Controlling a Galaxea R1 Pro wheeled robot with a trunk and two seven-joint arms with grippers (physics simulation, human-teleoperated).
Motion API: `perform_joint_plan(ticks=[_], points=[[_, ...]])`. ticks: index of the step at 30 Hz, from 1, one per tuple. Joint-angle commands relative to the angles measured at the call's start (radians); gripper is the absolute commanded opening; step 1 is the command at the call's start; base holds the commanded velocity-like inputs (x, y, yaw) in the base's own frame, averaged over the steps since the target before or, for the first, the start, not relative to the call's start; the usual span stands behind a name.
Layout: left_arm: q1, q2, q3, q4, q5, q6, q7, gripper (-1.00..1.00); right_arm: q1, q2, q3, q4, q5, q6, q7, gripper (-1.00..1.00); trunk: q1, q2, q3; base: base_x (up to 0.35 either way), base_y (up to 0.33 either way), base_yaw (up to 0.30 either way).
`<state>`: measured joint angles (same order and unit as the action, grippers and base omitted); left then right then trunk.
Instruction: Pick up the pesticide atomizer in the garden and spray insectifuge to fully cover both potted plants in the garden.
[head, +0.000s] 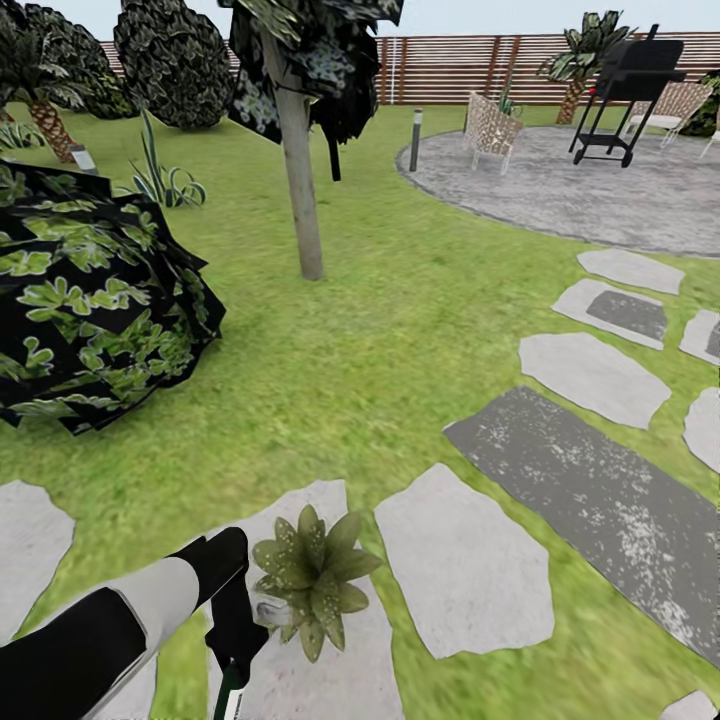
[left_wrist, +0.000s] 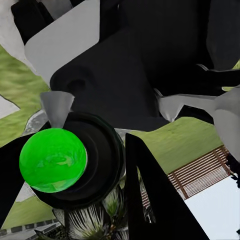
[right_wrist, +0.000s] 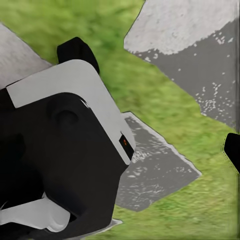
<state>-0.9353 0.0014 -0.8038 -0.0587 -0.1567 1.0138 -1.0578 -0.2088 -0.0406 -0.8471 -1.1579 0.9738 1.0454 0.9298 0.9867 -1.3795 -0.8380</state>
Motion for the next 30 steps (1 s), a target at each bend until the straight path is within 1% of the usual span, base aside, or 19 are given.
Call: perform_joint_plan(ticks=[1,5,20,30], points=[[0.000,0.000,0.003,-0.001,-0.010,0.005,-0.008,-1.00,-0.001,0.000,-0.001,0.000,0.009,0.002,0.010,1.00,0.000,0.000,-0.001,0.000,-0.281,0.016],[0.000,0.000,0.002,-0.001,-0.010,0.005,-0.007,-1.00,-0.001,0.000,-0.001,0.000,0.009,0.002,0.010,1.00,0.000,0.000,-0.002,0.000,-0.303,0.137],[0.000,0.000,0.001,-0.001,-0.010,0.005,-0.007,-1.00,-0.001,0.000,-0.001,0.000,0.009,0.002,0.009,1.00,0.000,0.000,-0.012,-0.002,-0.311,0.222],[-0.007,0.001,-0.002,-0.001,-0.011,0.006,-0.007,-1.00,-0.001,0.001,0.000,0.000,0.009,0.002,0.010,1.00,0.000,0.000,-0.014,-0.143,-0.292,0.045]])
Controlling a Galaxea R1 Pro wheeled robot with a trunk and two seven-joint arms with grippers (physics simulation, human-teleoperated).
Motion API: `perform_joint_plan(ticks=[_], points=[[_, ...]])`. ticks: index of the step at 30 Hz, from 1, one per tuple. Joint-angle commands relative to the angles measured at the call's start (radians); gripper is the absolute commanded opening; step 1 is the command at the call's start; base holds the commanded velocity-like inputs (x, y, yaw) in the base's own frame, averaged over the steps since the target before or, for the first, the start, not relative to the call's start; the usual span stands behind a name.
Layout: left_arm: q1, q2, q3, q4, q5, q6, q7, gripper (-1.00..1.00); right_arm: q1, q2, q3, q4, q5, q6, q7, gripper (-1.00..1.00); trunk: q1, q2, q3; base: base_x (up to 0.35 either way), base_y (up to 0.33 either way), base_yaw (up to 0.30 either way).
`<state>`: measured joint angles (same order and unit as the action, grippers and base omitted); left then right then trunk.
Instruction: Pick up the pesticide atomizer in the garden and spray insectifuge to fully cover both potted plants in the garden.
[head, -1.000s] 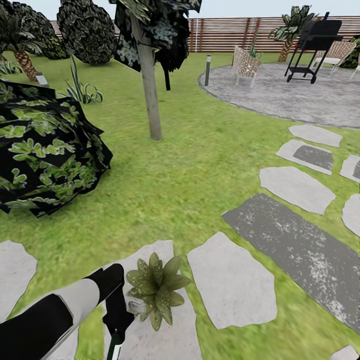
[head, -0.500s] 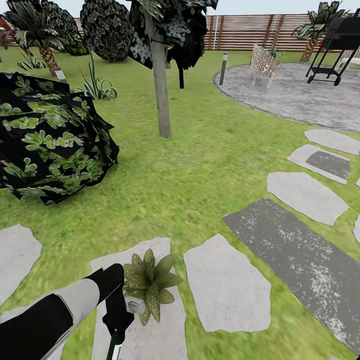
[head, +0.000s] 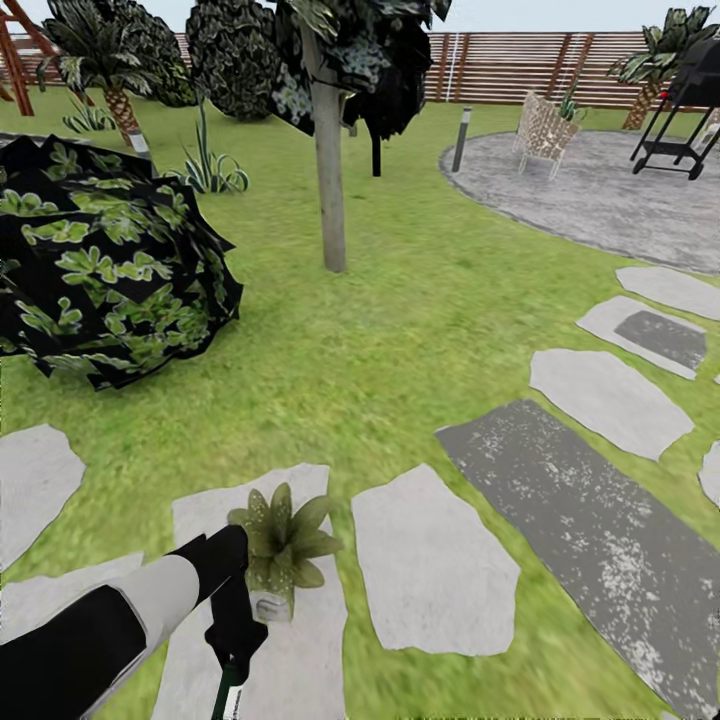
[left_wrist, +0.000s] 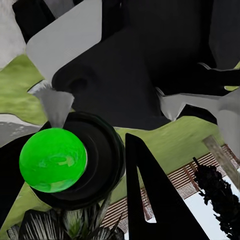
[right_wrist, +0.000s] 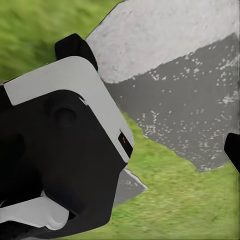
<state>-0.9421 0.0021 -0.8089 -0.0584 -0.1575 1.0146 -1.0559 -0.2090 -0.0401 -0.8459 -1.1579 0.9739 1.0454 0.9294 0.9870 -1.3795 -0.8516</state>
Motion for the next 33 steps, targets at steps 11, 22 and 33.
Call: perform_joint_plan(ticks=[11,22,33], points=[[0.004,0.000,-0.002,-0.002,-0.016,0.004,-0.010,-1.00,-0.001,0.009,0.004,-0.008,0.005,0.002,0.016,1.00,0.000,0.000,-0.003,-0.222,-0.237,0.064],[0.006,-0.001,-0.002,-0.003,-0.014,0.004,-0.011,-1.00,-0.001,0.010,0.116,-0.012,0.005,0.002,0.015,1.00,0.000,0.000,-0.008,-0.120,-0.127,0.095],[0.006,-0.001,-0.004,-0.003,-0.016,0.004,-0.008,-1.00,-0.001,0.010,0.160,-0.011,0.005,0.002,0.013,1.00,0.000,0.000,-0.015,-0.001,-0.001,0.215]])
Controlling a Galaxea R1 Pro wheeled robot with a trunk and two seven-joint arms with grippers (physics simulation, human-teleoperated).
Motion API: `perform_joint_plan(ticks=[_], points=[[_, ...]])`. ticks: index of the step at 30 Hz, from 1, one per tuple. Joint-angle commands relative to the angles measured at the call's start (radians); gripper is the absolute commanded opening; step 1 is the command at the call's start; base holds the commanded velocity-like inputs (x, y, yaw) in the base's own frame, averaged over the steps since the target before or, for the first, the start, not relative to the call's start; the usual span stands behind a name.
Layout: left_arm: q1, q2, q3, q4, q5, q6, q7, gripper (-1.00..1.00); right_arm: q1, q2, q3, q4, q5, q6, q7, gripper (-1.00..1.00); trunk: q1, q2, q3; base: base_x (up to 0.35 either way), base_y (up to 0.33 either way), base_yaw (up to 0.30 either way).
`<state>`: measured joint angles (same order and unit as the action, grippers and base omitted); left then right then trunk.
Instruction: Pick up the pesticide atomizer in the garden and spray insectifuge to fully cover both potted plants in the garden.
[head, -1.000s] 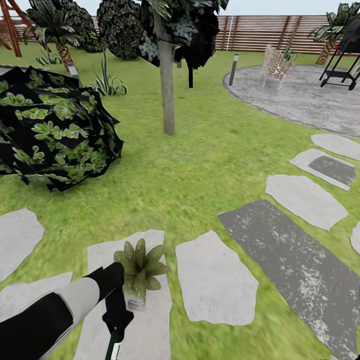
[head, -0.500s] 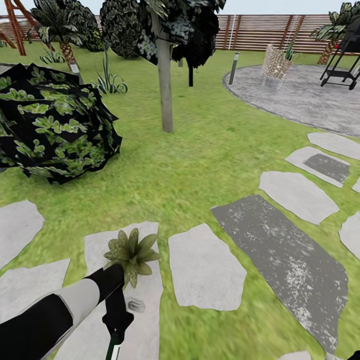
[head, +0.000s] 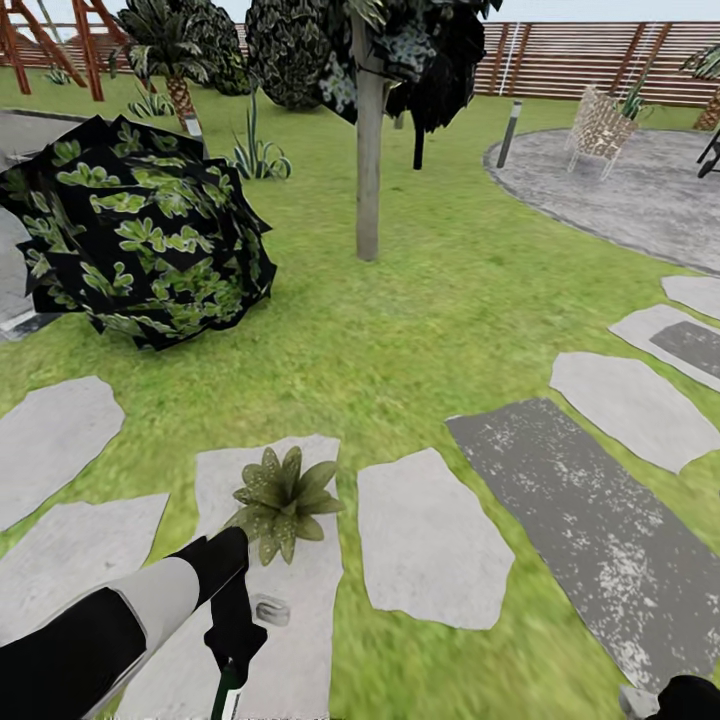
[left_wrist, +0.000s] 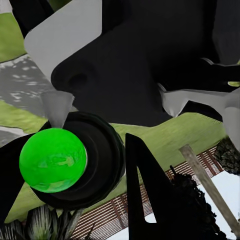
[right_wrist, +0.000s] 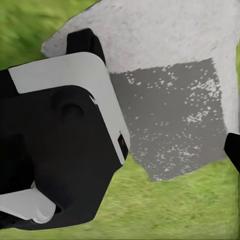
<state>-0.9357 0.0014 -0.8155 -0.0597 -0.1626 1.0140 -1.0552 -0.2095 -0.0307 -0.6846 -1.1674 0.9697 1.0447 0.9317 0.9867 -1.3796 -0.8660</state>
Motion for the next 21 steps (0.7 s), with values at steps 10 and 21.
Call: perform_joint_plan(ticks=[10,21], points=[[-0.037,0.002,0.003,-0.003,-0.014,0.005,-0.009,-1.00,0.000,0.001,0.001,0.000,0.009,0.002,0.010,1.00,0.000,0.000,-0.008,0.000,0.000,0.215],[-0.055,0.002,0.001,-0.005,-0.015,0.005,-0.008,-1.00,0.000,0.001,0.042,0.000,0.009,0.002,0.011,1.00,0.000,0.000,-0.016,0.000,0.000,0.215]])
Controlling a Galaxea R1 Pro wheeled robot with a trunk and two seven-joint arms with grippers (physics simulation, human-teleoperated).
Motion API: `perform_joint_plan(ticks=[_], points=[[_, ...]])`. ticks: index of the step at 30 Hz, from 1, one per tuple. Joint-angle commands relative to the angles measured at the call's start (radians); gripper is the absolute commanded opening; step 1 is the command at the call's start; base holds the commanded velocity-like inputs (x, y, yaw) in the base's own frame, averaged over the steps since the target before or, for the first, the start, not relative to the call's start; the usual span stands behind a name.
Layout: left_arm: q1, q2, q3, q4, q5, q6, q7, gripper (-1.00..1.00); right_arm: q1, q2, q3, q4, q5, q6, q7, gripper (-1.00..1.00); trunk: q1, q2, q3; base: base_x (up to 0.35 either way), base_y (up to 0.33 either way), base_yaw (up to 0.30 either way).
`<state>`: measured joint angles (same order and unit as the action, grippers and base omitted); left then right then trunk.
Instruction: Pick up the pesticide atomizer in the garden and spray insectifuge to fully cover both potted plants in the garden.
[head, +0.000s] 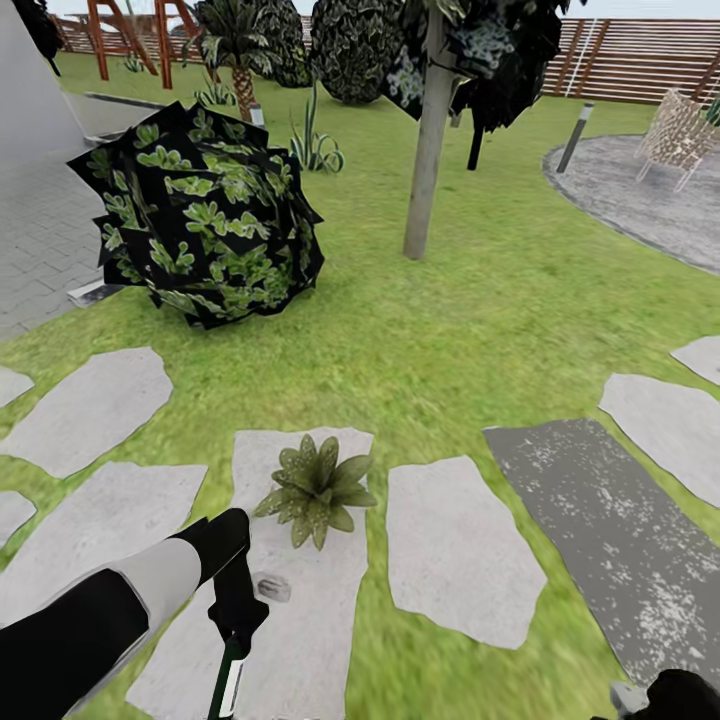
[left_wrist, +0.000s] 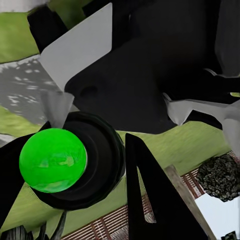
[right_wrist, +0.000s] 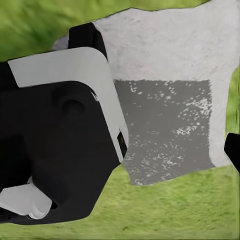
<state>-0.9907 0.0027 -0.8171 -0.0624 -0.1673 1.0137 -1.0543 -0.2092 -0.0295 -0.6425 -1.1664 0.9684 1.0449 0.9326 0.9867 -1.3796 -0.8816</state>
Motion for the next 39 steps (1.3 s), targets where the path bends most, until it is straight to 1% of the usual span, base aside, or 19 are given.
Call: perform_joint_plan(ticks=[1,3,4,7,12,24,34,39], points=[[0.000,0.000,0.003,-0.002,-0.011,0.005,-0.009,-1.00,-0.001,0.000,0.023,-0.001,0.010,0.002,0.010,1.00,0.000,0.000,-0.002,0.000,0.000,0.215],[0.000,0.000,0.003,-0.002,-0.011,0.005,-0.009,-1.00,-0.001,-0.001,0.067,-0.002,0.010,0.002,0.010,1.00,0.000,0.000,-0.003,0.000,0.000,0.215],[0.000,0.000,0.003,-0.001,-0.011,0.005,-0.009,-1.00,-0.001,0.000,0.078,-0.002,0.010,0.002,0.010,1.00,0.000,0.000,-0.004,0.000,-0.031,0.215],[0.000,0.000,0.003,-0.001,-0.011,0.005,-0.009,-1.00,-0.001,0.000,0.088,-0.002,0.010,0.002,0.009,1.00,0.000,0.000,-0.007,0.000,-0.175,0.215],[0.000,0.000,0.003,-0.001,-0.011,0.005,-0.009,-1.00,-0.001,-0.001,0.090,-0.003,0.010,0.002,0.010,1.00,0.000,0.000,-0.010,0.000,-0.322,0.169],[-0.006,-0.001,0.003,-0.001,-0.011,0.005,-0.009,-1.00,-0.001,-0.001,0.089,-0.004,0.007,0.002,0.012,1.00,0.000,0.000,-0.011,0.000,-0.344,0.013],[-0.005,-0.001,0.002,0.000,-0.011,0.005,-0.009,-1.00,-0.001,-0.001,0.090,-0.004,0.007,0.002,0.011,1.00,0.000,0.000,-0.016,0.000,-0.330,0.199],[-0.005,-0.001,0.003,0.000,-0.011,0.005,-0.009,-1.00,-0.001,-0.001,0.089,-0.004,0.007,0.002,0.011,1.00,0.000,0.000,-0.017,0.000,-0.310,0.047]])
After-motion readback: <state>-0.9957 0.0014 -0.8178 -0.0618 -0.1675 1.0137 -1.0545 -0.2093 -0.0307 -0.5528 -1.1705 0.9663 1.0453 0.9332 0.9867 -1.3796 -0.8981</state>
